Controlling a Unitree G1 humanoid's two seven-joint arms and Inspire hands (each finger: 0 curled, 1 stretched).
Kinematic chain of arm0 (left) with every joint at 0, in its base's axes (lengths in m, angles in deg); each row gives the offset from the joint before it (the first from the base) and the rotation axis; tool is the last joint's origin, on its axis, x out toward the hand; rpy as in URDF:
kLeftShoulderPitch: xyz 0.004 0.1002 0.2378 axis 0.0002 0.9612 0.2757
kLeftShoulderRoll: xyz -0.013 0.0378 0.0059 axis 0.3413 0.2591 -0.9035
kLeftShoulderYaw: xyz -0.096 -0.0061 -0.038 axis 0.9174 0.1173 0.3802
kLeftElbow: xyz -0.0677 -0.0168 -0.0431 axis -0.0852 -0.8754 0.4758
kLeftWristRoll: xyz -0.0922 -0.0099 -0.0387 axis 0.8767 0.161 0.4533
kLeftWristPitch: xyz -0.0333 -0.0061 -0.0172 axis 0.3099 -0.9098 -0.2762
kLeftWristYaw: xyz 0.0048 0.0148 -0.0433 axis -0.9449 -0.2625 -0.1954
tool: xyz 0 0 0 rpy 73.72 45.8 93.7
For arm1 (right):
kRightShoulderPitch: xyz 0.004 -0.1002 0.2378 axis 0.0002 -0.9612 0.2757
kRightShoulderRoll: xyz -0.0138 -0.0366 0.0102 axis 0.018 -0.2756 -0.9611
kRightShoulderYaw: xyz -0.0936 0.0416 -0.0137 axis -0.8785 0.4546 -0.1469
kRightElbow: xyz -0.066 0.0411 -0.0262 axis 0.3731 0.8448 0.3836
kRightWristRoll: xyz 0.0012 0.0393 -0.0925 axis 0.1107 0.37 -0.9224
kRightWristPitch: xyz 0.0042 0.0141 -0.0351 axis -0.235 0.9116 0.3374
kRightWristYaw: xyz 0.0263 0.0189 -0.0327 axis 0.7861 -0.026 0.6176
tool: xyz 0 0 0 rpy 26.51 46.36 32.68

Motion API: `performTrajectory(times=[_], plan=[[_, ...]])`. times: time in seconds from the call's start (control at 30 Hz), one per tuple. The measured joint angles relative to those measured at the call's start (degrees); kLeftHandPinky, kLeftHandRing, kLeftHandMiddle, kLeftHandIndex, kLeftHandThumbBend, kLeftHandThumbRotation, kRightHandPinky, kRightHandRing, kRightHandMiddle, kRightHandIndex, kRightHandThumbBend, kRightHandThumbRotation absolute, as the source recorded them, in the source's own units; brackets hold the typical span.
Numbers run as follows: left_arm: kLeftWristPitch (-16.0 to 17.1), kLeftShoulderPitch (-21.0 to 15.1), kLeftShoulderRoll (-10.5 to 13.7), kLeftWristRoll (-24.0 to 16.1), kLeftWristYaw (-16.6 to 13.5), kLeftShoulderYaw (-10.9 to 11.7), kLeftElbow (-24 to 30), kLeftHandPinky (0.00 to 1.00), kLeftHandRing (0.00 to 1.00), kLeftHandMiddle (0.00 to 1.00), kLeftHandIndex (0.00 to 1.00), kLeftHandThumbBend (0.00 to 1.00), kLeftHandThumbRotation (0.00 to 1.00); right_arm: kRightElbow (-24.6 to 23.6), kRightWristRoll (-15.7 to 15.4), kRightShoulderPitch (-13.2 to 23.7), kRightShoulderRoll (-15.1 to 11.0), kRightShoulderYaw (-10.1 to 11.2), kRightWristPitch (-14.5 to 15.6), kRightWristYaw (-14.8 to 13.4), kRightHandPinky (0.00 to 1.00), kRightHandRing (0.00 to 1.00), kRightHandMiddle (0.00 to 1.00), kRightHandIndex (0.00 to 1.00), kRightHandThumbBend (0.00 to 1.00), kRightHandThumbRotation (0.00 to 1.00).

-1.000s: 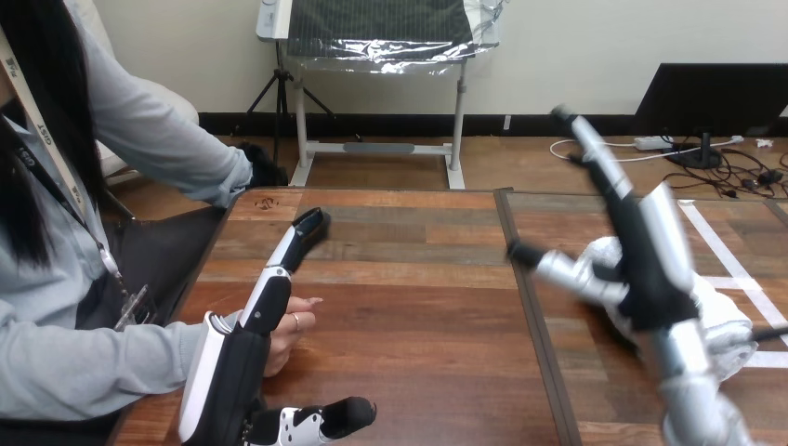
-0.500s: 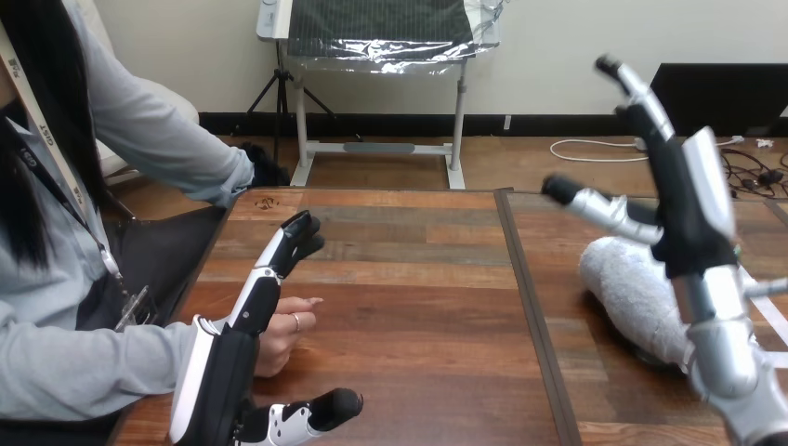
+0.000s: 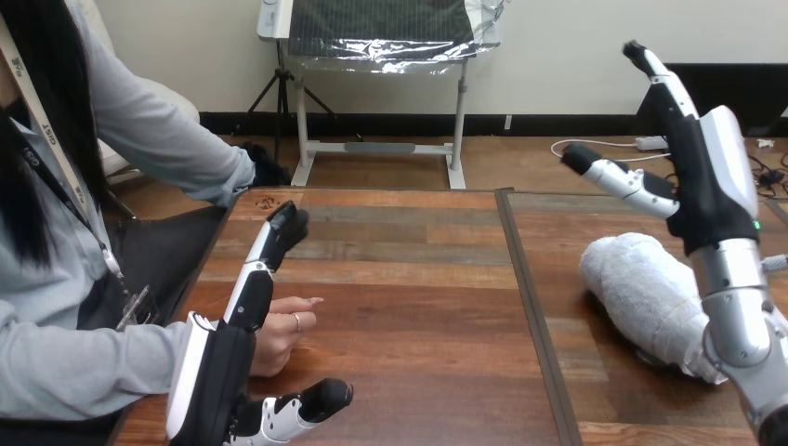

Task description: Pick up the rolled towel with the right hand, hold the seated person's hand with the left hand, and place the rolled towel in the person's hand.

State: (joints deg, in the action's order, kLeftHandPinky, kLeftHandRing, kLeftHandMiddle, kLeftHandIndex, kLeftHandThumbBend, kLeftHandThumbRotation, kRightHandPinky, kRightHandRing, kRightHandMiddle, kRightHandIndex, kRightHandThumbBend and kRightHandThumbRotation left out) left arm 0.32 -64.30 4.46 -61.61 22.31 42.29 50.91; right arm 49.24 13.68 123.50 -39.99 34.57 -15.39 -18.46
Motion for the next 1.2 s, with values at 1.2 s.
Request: performTrajectory(times=[1.2], plan=[[-1.8,1.3,0.0,1.1,1.9,-0.5,2.6,0.88,0.95,0.96,0.98,1.0,0.74,13.6,-1.2,8.9,-1.6,-1.1,28.2,9.0,0.83,0.98,0.95,0.94,1.0,0.57]])
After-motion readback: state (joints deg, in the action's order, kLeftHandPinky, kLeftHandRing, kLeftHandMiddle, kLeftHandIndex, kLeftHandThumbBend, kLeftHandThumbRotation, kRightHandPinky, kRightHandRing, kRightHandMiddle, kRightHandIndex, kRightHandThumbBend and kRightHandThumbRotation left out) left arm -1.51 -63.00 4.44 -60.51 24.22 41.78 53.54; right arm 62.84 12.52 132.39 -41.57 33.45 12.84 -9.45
